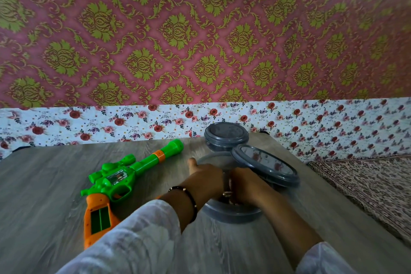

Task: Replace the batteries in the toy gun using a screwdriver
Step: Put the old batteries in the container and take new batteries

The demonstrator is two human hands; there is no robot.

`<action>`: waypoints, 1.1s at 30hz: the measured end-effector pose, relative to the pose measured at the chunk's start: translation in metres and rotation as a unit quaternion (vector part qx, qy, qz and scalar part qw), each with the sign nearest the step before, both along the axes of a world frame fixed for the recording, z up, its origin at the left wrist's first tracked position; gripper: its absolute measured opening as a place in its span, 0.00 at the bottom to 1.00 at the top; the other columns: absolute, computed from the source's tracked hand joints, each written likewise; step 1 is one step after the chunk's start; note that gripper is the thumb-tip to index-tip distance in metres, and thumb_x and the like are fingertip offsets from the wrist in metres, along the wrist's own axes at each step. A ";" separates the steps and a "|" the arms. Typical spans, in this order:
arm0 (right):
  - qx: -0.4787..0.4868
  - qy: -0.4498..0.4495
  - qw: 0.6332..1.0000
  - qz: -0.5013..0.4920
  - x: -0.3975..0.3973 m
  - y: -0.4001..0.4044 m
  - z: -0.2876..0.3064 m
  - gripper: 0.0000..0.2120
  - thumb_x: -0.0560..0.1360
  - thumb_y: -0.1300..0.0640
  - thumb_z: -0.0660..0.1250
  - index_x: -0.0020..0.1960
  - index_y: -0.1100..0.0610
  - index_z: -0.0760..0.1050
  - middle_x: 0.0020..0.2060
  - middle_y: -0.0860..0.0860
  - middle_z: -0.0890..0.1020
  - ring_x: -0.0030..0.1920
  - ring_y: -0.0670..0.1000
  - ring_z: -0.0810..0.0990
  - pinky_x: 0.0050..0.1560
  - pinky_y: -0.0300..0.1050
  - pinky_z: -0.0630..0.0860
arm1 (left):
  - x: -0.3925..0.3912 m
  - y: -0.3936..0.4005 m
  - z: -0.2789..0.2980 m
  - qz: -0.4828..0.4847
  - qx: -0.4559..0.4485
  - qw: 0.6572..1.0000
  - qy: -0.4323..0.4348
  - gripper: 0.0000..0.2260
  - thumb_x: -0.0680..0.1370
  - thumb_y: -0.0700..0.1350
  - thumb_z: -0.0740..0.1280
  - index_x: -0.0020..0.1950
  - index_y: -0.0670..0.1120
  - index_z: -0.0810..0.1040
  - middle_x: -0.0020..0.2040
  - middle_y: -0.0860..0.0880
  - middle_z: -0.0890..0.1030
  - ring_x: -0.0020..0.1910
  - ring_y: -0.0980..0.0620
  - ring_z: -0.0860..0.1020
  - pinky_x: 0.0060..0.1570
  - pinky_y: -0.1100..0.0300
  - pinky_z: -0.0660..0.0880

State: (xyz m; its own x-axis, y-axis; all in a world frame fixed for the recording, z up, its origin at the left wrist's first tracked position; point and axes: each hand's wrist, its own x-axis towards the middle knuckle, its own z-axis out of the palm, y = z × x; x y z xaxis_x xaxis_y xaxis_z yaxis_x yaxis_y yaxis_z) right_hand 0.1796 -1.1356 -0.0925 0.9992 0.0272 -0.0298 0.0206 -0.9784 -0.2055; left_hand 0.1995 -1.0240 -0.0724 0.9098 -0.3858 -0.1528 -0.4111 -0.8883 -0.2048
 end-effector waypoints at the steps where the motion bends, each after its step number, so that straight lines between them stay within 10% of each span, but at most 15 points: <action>1: 0.004 -0.003 1.000 0.002 0.001 0.001 0.000 0.12 0.70 0.61 0.68 0.52 0.62 0.75 0.49 0.60 0.80 0.51 0.60 0.79 0.49 0.50 0.76 | 0.000 0.000 0.000 0.003 -0.005 1.000 -0.003 0.15 0.79 0.50 0.62 0.64 0.47 0.72 0.64 0.47 0.76 0.67 0.46 0.70 0.70 0.38 0.53; 7: 0.057 -0.035 0.998 -0.003 0.002 -0.003 -0.001 0.08 0.71 0.59 0.68 0.50 0.55 0.77 0.46 0.53 0.82 0.49 0.54 0.80 0.46 0.46 0.75 | -0.006 0.014 0.006 0.012 -0.178 0.981 -0.077 0.17 0.76 0.49 0.66 0.62 0.46 0.70 0.60 0.46 0.78 0.63 0.46 0.74 0.67 0.44 0.60; 13: 0.103 -0.137 0.985 0.011 -0.014 0.005 0.031 0.05 0.72 0.60 0.69 0.44 0.55 0.73 0.42 0.51 0.79 0.44 0.51 0.78 0.43 0.46 0.75 | -0.018 0.062 0.027 -0.044 -0.440 0.890 -0.106 0.09 0.74 0.44 0.69 0.48 0.50 0.69 0.43 0.51 0.77 0.42 0.54 0.76 0.39 0.66 0.66; 19: 0.173 -0.199 0.961 0.084 -0.052 0.052 0.052 0.07 0.70 0.62 0.70 0.41 0.55 0.73 0.34 0.47 0.78 0.36 0.47 0.77 0.35 0.41 0.72 | -0.038 0.104 0.018 0.003 -0.441 0.895 -0.071 0.09 0.73 0.45 0.73 0.47 0.47 0.74 0.35 0.55 0.75 0.32 0.60 0.71 0.30 0.75 0.66; 33: 0.130 -0.119 0.977 0.122 -0.056 0.098 -0.007 0.07 0.70 0.59 0.69 0.41 0.56 0.70 0.35 0.50 0.75 0.37 0.52 0.76 0.34 0.46 0.72 | -0.053 0.131 -0.028 0.094 -0.360 0.927 0.041 0.12 0.72 0.48 0.72 0.51 0.42 0.78 0.44 0.44 0.84 0.42 0.48 0.83 0.44 0.53 0.80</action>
